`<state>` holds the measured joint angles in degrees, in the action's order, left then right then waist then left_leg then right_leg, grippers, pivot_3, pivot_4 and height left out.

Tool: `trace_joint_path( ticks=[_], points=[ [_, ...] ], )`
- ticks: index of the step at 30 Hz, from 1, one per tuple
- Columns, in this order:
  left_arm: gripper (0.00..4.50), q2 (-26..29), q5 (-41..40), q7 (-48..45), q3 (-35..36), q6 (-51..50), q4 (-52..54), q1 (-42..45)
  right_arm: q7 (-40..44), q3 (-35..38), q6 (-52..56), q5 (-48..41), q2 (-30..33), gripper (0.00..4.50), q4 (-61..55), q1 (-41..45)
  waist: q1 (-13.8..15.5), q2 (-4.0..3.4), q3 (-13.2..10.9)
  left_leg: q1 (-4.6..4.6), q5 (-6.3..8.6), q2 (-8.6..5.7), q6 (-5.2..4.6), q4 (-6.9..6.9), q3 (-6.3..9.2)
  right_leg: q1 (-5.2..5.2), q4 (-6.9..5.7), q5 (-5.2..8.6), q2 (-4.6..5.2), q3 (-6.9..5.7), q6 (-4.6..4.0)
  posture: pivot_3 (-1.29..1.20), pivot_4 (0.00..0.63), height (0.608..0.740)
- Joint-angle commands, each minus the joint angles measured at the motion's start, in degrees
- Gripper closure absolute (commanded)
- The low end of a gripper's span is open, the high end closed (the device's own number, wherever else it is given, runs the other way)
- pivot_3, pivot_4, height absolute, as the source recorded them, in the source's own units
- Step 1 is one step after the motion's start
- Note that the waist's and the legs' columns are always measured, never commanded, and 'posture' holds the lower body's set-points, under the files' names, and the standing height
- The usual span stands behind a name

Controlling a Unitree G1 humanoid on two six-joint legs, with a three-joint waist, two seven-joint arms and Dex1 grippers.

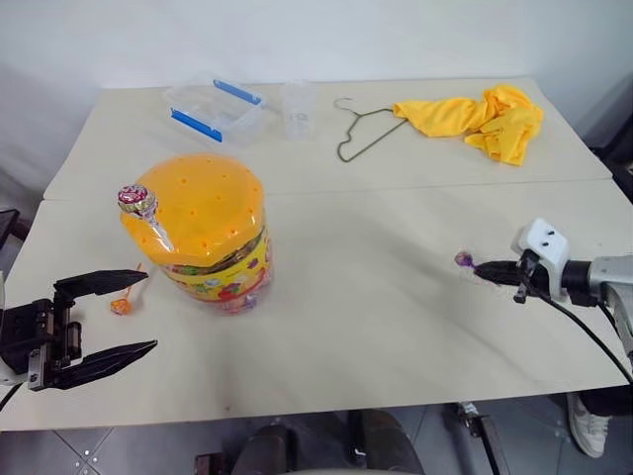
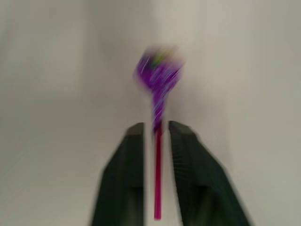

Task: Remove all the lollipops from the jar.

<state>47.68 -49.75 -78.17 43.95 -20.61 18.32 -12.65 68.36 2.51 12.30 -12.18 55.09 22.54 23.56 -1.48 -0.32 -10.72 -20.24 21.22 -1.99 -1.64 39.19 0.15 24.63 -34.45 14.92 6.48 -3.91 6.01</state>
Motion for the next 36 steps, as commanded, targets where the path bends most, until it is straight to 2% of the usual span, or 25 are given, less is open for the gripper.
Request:
trace_joint_path(
  ticks=[1, 4, 7, 11, 15, 17, 23, 30, 36],
  points=[
    [0.00, -0.6, -1.8, 0.9, 2.7, 0.1, 1.6, -1.6, 2.5, 2.6, -3.8, -0.9, 1.6, 2.57, 2.3, 0.7, 0.0, 0.00, 0.0, 0.00, 0.00, 0.00, 0.00, 0.01, 0.00, -0.01, 0.00, 0.00, 0.00, 0.00, 0.00, 0.00, 0.150, 0.740],
    [0.00, -1.3, -2.5, 2.0, 4.0, 0.1, 1.6, -2.4, 5.7, 4.1, -7.7, -2.9, 1.1, 1.55, 4.0, 1.8, 0.0, -0.02, 0.0, 0.00, 0.00, 0.00, 0.00, 0.01, 0.01, -0.02, 0.02, 0.00, 0.00, 0.00, 0.00, 0.00, 0.150, 0.740],
    [0.00, -2.4, -3.6, 3.1, 6.5, -0.4, 0.2, -3.2, 13.2, 7.2, -8.4, -11.8, -2.3, 0.61, -0.1, 5.1, -0.1, -0.05, 0.0, 0.01, 0.00, 0.00, 0.00, 0.02, 0.01, -0.03, 0.03, -0.01, -0.01, -0.01, 0.01, 0.00, 0.150, 0.740],
    [0.00, -4.9, -5.5, 6.4, 11.2, -0.9, -3.7, -4.7, 12.8, 5.9, 1.7, -23.0, -9.7, 0.61, -14.4, 11.7, -0.6, -0.20, -0.1, 0.08, 0.04, 0.23, 0.14, 0.02, -0.07, -0.03, 0.01, -0.01, -0.19, 0.02, 0.02, 0.00, 0.150, 0.740],
    [0.00, -7.4, -5.5, 7.8, 13.4, -0.8, -5.4, -7.7, 7.2, -0.5, 10.5, -29.7, -20.7, 0.61, -26.8, 19.9, -0.1, -0.26, -0.1, 0.05, 0.11, 0.44, 0.31, 0.03, 0.01, 0.01, 0.00, 0.03, -0.35, -0.08, -0.06, 0.00, 0.150, 0.740],
    [0.00, -7.8, -5.6, 8.0, 13.7, -0.7, -5.4, -8.5, 4.1, -5.3, 13.7, -29.3, -26.7, 0.61, -28.8, 24.9, 0.3, -0.23, -0.1, -0.02, 0.11, 0.45, 0.32, 0.04, 0.14, 0.02, 0.01, 0.05, -0.35, -0.18, -0.10, 0.00, 0.150, 0.740],
    [0.00, -7.2, -6.7, 8.1, 13.4, -0.8, -4.8, -8.0, -4.3, -15.2, 18.7, -23.9, -39.1, 0.61, -27.3, 34.2, 1.1, -0.10, 0.0, -0.08, 0.10, 0.17, 0.23, 0.19, 0.39, -0.02, -0.11, 0.05, -0.08, -0.33, -0.13, 0.00, 0.150, 0.740],
    [0.00, -7.2, -6.4, 8.4, 12.3, -0.4, -4.4, -7.0, -8.2, -20.9, 20.3, -18.5, -47.4, 0.61, -22.9, 40.5, 0.0, -0.07, 0.0, -0.08, 0.10, 0.08, 0.21, 0.20, 0.46, 0.03, -0.35, 0.06, -0.05, -0.41, -0.15, 0.00, 0.150, 0.740],
    [0.00, -7.4, -6.3, 8.7, 11.6, -0.5, -4.2, -6.9, -10.6, -23.5, 19.0, -13.4, -51.2, 0.61, -19.8, 42.4, -0.8, -0.05, 0.0, -0.04, 0.10, 0.07, 0.22, 0.18, 0.47, 0.10, -0.53, 0.08, -0.07, -0.44, -0.19, 0.00, 0.150, 0.740]
  ],
)
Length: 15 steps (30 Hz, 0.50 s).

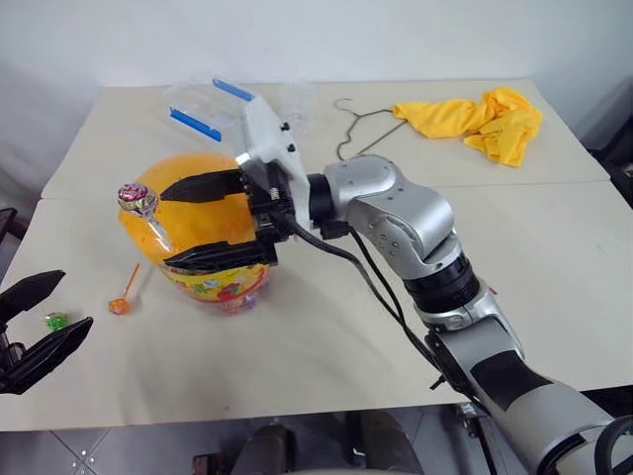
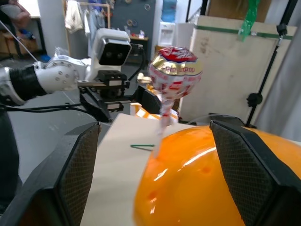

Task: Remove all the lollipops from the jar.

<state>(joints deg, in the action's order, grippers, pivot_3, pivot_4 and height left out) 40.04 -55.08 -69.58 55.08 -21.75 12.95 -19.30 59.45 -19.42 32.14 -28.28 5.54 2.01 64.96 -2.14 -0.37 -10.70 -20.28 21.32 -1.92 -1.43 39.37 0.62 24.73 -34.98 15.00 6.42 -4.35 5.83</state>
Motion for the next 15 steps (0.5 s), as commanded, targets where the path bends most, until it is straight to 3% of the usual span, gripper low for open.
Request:
trace_joint_path(
  ticks=[1, 12, 15],
  points=[
    [0.00, 0.3, -0.8, 0.0, 0.5, 0.8, 0.9, -0.2, -2.3, -1.3, -0.8, 2.8, -2.3, 0.61, 0.9, 1.1, -0.3, 0.00, 0.0, 0.02, 0.00, 0.00, 0.00, -0.03, -0.02, 0.02, -0.02, 0.01, 0.00, 0.01, -0.01, 0.00, 0.150, 0.740],
    [0.00, 2.6, -2.3, 0.4, -0.4, -0.8, 1.0, 3.5, -2.9, 2.7, -0.7, 0.7, -4.9, 4.34, -0.6, 0.4, -1.0, 0.00, 0.0, 0.03, 0.00, 0.01, 0.01, -0.03, -0.01, 0.03, -0.06, 0.02, -0.01, 0.01, -0.04, 0.00, 0.150, 0.740],
    [0.00, 2.5, -3.0, 1.0, -1.1, -1.1, 2.1, 4.8, -1.9, 6.2, -1.9, -2.7, -5.6, 4.49, -0.4, -0.4, -0.9, 0.00, 0.0, 0.03, 0.00, 0.01, 0.01, -0.05, -0.01, 0.02, -0.06, 0.02, -0.01, 0.01, -0.04, 0.00, 0.150, 0.740]
  ],
)
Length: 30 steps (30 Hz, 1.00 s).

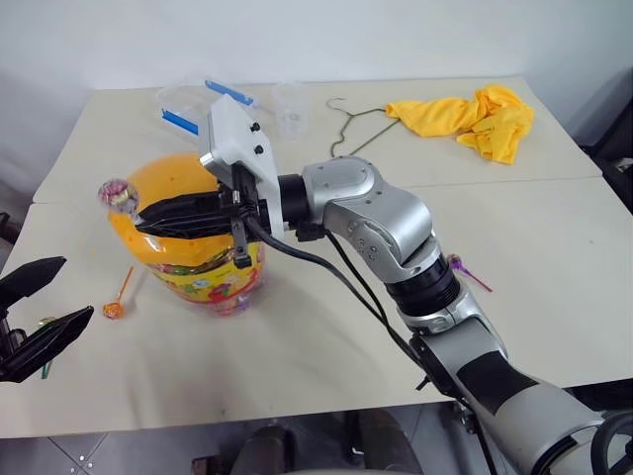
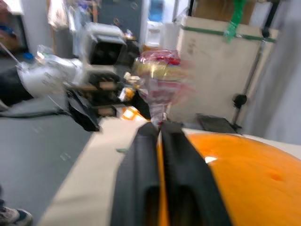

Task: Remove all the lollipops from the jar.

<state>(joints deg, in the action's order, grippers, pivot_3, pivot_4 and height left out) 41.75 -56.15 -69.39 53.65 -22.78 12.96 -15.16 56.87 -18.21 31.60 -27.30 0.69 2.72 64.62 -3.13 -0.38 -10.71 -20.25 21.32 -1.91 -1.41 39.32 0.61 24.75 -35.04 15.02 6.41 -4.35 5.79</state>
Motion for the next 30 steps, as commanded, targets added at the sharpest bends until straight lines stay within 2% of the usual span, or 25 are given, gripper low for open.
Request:
trace_joint_path(
  ticks=[1, 6, 9, 12, 14, 16, 20, 23, 25, 30],
  points=[
    [0.00, 0.8, -2.2, 1.1, 0.0, -0.3, 2.7, 0.9, 1.1, 6.5, -1.9, -5.0, -0.9, 4.49, -1.1, -0.4, 0.1, 0.03, 0.0, -0.01, 0.00, 0.00, 0.00, 0.00, 0.02, 0.00, 0.01, 0.00, 0.00, -0.01, 0.00, 0.00, 0.150, 0.740],
    [0.00, 1.3, -4.3, 2.7, -1.9, -1.4, 7.2, 3.0, 3.0, 19.6, -2.7, -18.2, -1.4, 4.49, -1.7, -2.4, 0.3, 0.04, 0.0, -0.01, 0.01, -0.11, -0.01, 0.00, 0.24, -0.11, 0.01, 0.00, 0.04, -0.03, 0.00, 0.00, 0.150, 0.740],
    [0.00, 2.4, -4.4, 2.7, -3.8, -1.8, 9.6, 4.1, 1.8, 24.8, -0.6, -20.2, 4.3, 4.49, -1.3, -2.6, 0.3, 0.03, 0.0, -0.02, 0.00, -0.13, -0.02, 0.00, 0.26, -0.11, 0.03, 0.00, 0.06, -0.04, 0.01, 0.00, 0.150, 0.740],
    [0.00, 4.2, -2.7, 1.1, -6.5, -1.5, 12.1, 4.3, 5.6, 25.4, 0.0, -16.2, 16.3, 4.49, -0.2, -4.3, 0.7, -0.01, 0.0, -0.04, -0.01, -0.19, -0.05, 0.00, 0.25, -0.11, 0.08, 0.00, 0.11, -0.03, 0.01, 0.00, 0.150, 0.740],
    [0.00, 4.7, -1.6, 0.2, -7.8, -1.3, 13.6, 3.4, 8.3, 25.5, 0.3, -11.9, 27.2, 4.49, 2.8, -6.5, 1.0, -0.02, 0.0, -0.05, 0.00, -0.20, -0.08, -0.02, 0.21, -0.11, 0.15, 0.00, 0.11, -0.01, 0.01, 0.00, 0.150, 0.740],
    [0.00, 4.7, 0.4, -0.9, -8.8, -0.2, 14.7, 2.0, 13.1, 24.1, -3.0, -6.4, 37.2, 4.49, 5.6, -9.5, 1.5, -0.05, 0.0, -0.08, 0.01, -0.19, -0.11, -0.04, 0.15, -0.12, 0.29, 0.00, 0.12, 0.01, 0.01, 0.00, 0.150, 0.740],
    [0.00, 3.8, 1.0, -1.0, -9.9, -0.3, 15.7, -0.6, 17.4, 21.8, -11.3, 4.4, 51.5, 4.49, 10.3, -18.4, 1.6, -0.16, -0.1, -0.15, 0.00, -0.14, -0.17, -0.14, -0.07, -0.11, 0.60, -0.02, 0.11, 0.04, 0.05, 0.00, 0.150, 0.740],
    [0.00, 3.3, 2.3, -1.3, -11.4, 0.1, 16.3, -2.4, 19.0, 22.0, -16.1, 10.0, 59.9, 4.49, 15.0, -28.0, 1.7, -0.20, -0.1, -0.12, 0.00, -0.02, -0.17, -0.14, -0.31, -0.12, 0.64, -0.05, 0.06, 0.07, 0.11, 0.00, 0.150, 0.740],
    [0.00, 3.1, 2.8, -1.5, -12.2, 0.6, 16.7, -3.0, 19.3, 22.1, -20.7, 13.0, 63.0, 4.49, 19.0, -32.9, 1.7, -0.20, -0.1, -0.06, 0.00, -0.01, -0.18, -0.10, -0.36, -0.18, 0.64, -0.05, 0.06, 0.09, 0.12, 0.00, 0.150, 0.740],
    [0.00, 2.6, 3.9, -1.1, -13.4, 1.2, 17.0, -3.9, 13.6, 23.1, -22.6, 17.4, 64.3, 4.49, 25.5, -38.5, 1.5, -0.25, -0.1, 0.18, -0.02, 0.09, -0.20, -0.07, -0.84, -0.20, 0.69, -0.10, 0.07, 0.23, 0.18, 0.00, 0.150, 0.740]
  ],
)
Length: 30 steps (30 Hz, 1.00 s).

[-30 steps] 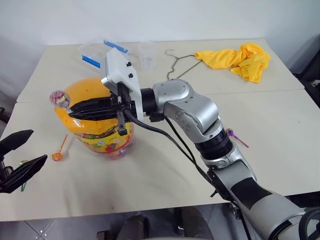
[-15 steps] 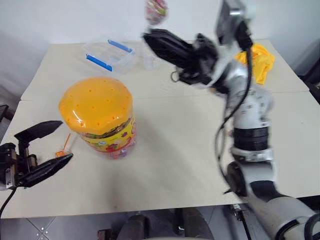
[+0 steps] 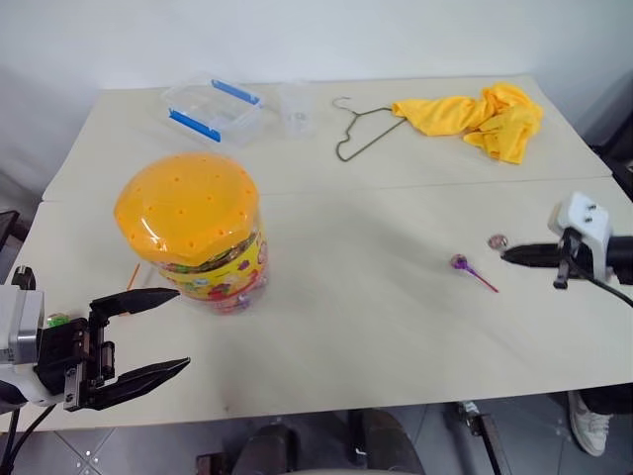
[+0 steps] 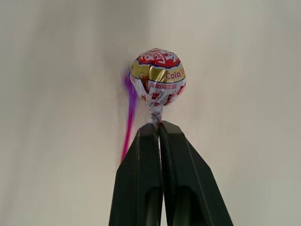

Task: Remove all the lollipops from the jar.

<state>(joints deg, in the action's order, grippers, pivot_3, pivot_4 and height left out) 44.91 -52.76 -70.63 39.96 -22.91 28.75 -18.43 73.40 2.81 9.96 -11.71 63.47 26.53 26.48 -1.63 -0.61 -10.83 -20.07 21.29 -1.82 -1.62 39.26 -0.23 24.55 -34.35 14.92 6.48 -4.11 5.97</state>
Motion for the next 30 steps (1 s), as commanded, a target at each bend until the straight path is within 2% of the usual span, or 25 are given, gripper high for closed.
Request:
trace_joint_path(
  ticks=[1, 7, 8, 11, 16, 18, 21, 26, 30],
  points=[
    [0.00, -0.5, 0.9, 0.5, 0.3, 1.4, 1.1, -0.9, -4.3, 2.1, -0.8, 2.7, 1.5, 4.49, 2.9, -0.9, 0.0, -0.08, 0.0, 0.01, 0.00, 0.02, 0.01, 0.00, -0.03, 0.02, -0.01, 0.00, -0.01, 0.02, 0.00, 0.00, 0.150, 0.740],
    [0.00, -0.9, 3.4, 2.6, 0.6, 3.2, -0.1, -0.1, -5.5, 1.0, 3.8, 3.9, 1.2, 4.49, 2.8, -3.2, 0.8, -0.13, 0.0, -0.05, 0.00, 0.02, 0.03, 0.02, 0.05, 0.02, 0.10, 0.00, -0.01, -0.02, 0.00, 0.00, 0.150, 0.740],
    [0.00, -1.0, 3.0, 3.1, 0.8, 3.0, -0.2, 0.0, -5.3, 1.0, 5.3, 3.7, 1.2, 4.27, 2.5, -3.1, 1.0, -0.13, 0.0, -0.07, 0.01, 0.02, 0.02, 0.03, 0.04, 0.02, 0.13, -0.01, -0.01, -0.01, 0.01, 0.00, 0.150, 0.740],
    [0.00, -1.0, 2.9, 3.8, 1.5, 2.8, -1.1, 0.0, -4.7, 2.3, 7.2, 2.6, 1.7, 3.47, 1.1, -3.7, 1.5, -0.14, 0.0, -0.07, 0.01, 0.02, 0.02, 0.06, 0.04, 0.02, 0.16, -0.02, -0.01, -0.01, 0.03, 0.00, 0.150, 0.740],
    [0.00, 0.2, 4.3, 6.4, 3.0, 1.8, -5.4, 0.9, -0.5, 12.4, 3.7, -4.9, 1.5, 1.74, -6.2, -11.8, 2.3, -0.18, 0.0, -0.12, 0.01, 0.02, 0.03, 0.06, 0.16, 0.01, 0.17, -0.02, -0.01, -0.13, 0.02, 0.00, 0.150, 0.740],
    [0.00, 0.5, 5.2, 7.1, 3.5, 2.2, -7.8, 1.6, 1.1, 20.5, 0.2, -13.1, -3.2, 1.05, -11.0, -13.0, 2.3, -0.18, 0.0, -0.12, 0.01, 0.02, 0.03, 0.07, 0.13, 0.00, 0.18, -0.03, -0.03, -0.12, 0.05, 0.00, 0.150, 0.740],
    [0.00, 1.5, 8.3, 8.0, 3.4, 4.2, -13.2, 3.7, 0.7, 24.9, -6.0, -20.9, -12.0, 0.04, -20.1, -12.2, 2.1, -0.10, 0.0, -0.05, 0.01, 0.07, 0.04, 0.12, 0.13, -0.09, 0.16, -0.05, -0.10, -0.12, 0.07, 0.00, 0.150, 0.740],
    [0.00, 1.5, 13.8, 7.6, 2.4, 10.5, -23.2, 8.3, -1.0, 16.7, -0.9, -26.2, -19.0, 0.02, -39.1, -15.4, 1.8, -0.16, 0.0, -0.05, 0.05, 0.17, 0.12, 0.13, 0.12, -0.02, -0.18, -0.05, -0.19, -0.12, 0.06, 0.00, 0.150, 0.740],
    [0.00, -0.2, 16.5, 8.6, 2.3, 13.5, -22.8, 6.8, -1.8, 9.9, -5.6, -21.4, -23.8, 0.02, -42.5, -19.2, 1.9, 0.08, 0.1, -0.11, 0.15, 0.15, 0.07, 0.12, 0.22, -0.04, -0.06, -0.05, -0.14, -0.18, 0.06, 0.00, 0.150, 0.740]
  ],
)
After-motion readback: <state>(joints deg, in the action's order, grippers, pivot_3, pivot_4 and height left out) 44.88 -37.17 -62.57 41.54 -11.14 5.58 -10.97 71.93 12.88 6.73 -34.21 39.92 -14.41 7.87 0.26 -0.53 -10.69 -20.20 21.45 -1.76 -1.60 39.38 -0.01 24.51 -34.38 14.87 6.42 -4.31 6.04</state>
